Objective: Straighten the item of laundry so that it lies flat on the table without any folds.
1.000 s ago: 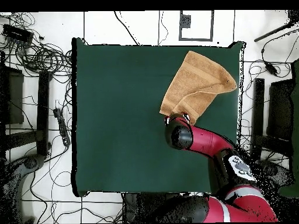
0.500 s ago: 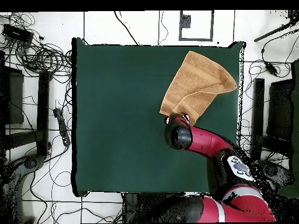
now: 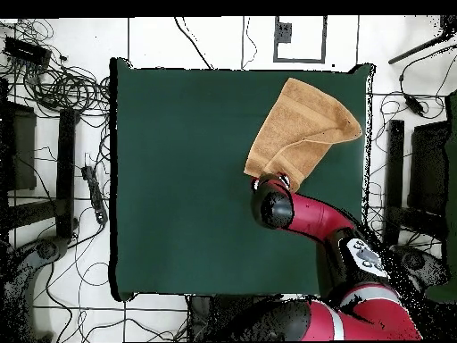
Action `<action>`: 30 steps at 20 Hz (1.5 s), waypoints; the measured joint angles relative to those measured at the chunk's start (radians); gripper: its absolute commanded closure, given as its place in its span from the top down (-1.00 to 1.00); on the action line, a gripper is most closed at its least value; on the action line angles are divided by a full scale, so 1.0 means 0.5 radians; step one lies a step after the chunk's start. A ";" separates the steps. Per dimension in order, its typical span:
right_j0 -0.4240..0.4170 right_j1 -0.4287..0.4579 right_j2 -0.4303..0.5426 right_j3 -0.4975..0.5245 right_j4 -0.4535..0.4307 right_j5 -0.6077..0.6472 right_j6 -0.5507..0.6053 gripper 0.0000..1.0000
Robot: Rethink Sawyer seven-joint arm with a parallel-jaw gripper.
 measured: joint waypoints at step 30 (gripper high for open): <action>-0.019 -0.030 0.000 0.031 0.001 0.029 0.000 1.00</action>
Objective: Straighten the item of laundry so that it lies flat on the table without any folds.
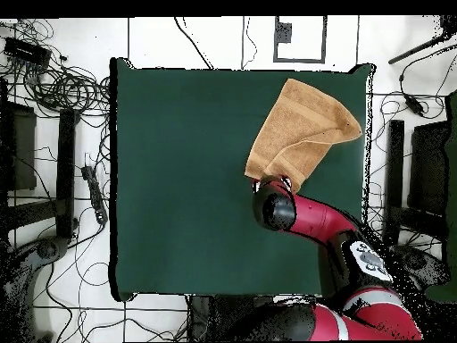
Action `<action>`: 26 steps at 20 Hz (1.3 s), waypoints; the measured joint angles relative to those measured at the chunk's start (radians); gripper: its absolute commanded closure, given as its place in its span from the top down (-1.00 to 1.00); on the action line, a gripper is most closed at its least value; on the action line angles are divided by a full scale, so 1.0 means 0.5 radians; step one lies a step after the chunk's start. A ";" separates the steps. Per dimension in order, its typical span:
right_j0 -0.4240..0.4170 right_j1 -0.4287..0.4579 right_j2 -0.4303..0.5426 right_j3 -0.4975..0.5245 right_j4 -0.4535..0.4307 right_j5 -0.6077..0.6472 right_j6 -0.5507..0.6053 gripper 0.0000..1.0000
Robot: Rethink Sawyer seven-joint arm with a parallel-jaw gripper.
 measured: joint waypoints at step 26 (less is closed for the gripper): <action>-0.055 -0.098 -0.001 0.098 0.024 0.097 0.000 1.00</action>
